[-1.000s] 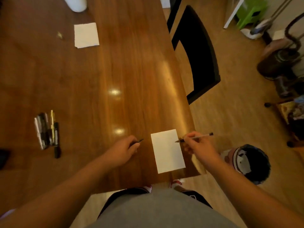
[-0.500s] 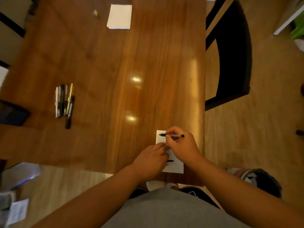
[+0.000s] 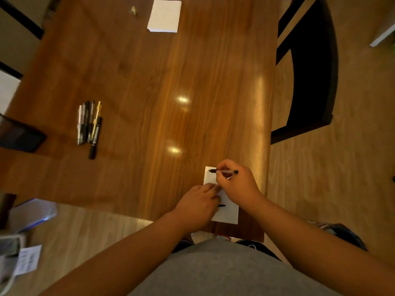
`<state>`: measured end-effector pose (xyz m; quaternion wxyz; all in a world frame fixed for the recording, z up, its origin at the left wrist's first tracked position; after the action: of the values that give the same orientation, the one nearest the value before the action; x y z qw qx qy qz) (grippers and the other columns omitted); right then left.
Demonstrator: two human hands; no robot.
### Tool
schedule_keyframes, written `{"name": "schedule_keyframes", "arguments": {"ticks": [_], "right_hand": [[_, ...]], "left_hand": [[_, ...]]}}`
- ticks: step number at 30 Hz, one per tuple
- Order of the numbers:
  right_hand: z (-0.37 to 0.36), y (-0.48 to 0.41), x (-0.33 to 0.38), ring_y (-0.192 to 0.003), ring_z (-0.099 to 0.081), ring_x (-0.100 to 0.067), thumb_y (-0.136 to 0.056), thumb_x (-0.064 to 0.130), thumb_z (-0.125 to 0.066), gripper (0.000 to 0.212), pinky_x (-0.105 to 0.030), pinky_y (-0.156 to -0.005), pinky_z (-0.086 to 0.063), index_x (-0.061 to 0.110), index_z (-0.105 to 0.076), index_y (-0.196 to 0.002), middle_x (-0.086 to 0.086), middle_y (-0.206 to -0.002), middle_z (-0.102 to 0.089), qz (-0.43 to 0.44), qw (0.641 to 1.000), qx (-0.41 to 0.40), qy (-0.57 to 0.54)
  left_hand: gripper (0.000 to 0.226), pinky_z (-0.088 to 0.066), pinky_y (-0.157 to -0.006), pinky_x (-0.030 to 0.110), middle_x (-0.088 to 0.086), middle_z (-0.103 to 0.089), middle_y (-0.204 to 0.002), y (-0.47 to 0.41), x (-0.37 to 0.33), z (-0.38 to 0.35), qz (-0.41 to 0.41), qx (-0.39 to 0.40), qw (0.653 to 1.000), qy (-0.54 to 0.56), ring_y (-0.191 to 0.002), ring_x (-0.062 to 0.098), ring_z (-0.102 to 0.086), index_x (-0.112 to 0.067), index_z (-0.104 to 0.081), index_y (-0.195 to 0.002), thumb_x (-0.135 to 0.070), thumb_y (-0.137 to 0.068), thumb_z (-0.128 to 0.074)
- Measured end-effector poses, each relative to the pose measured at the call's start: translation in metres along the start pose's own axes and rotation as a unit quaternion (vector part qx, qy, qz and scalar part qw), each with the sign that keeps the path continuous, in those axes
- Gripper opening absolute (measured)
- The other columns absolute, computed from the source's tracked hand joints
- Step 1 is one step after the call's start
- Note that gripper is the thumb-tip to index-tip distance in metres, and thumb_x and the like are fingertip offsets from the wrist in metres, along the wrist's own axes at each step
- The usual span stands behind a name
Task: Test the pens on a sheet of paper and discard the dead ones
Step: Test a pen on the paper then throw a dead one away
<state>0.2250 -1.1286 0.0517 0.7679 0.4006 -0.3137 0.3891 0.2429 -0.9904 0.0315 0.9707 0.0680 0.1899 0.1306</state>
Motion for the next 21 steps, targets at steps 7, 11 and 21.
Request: {"name": "schedule_keyframes", "arguments": {"ticks": [7, 11, 21], "right_hand": [[0.009, 0.003, -0.008, -0.078, -0.061, -0.004, -0.092, 0.025, -0.062, 0.007, -0.02, -0.062, -0.051, 0.031, -0.058, -0.093, 0.01, -0.087, -0.064, -0.001, 1.0, -0.017, 0.02], [0.013, 0.007, -0.012, -0.076, -0.061, -0.007, -0.091, 0.025, -0.062, 0.007, -0.027, -0.064, -0.056, 0.031, -0.059, -0.092, 0.009, -0.086, -0.064, -0.002, 0.999, -0.024, 0.034], [0.003, 0.012, -0.013, -0.079, -0.061, -0.003, -0.092, 0.025, -0.062, 0.011, -0.02, -0.065, -0.052, 0.035, -0.058, -0.094, 0.013, -0.087, -0.064, 0.018, 0.999, -0.018, 0.034]], "left_hand": [[0.031, -0.045, -0.095, 0.04, 0.009, -0.039, -0.15, -0.003, -0.001, -0.001, 0.017, 0.032, 0.999, -0.014, -0.127, 0.024, -0.044, -0.016, -0.062, -0.119, -0.034, -0.099, -0.045], [0.034, -0.043, -0.097, 0.04, 0.007, -0.035, -0.152, -0.004, -0.003, 0.0, 0.028, 0.045, 0.999, -0.01, -0.129, 0.024, -0.041, -0.017, -0.06, -0.123, -0.035, -0.101, -0.042], [0.032, -0.044, -0.09, 0.041, 0.007, -0.05, -0.135, -0.006, -0.007, 0.004, 0.013, 0.062, 0.997, -0.044, -0.124, 0.024, -0.042, -0.016, -0.062, -0.116, -0.034, -0.099, -0.041]]}}
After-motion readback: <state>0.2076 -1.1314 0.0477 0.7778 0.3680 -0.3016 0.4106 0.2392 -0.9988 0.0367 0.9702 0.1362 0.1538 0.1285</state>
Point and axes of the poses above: each hand's wrist, its own y-axis away from the middle knuckle, its own z-axis out of the back of the hand, x = y × z, the point moved 4 cm from there along -y, towards the middle knuckle
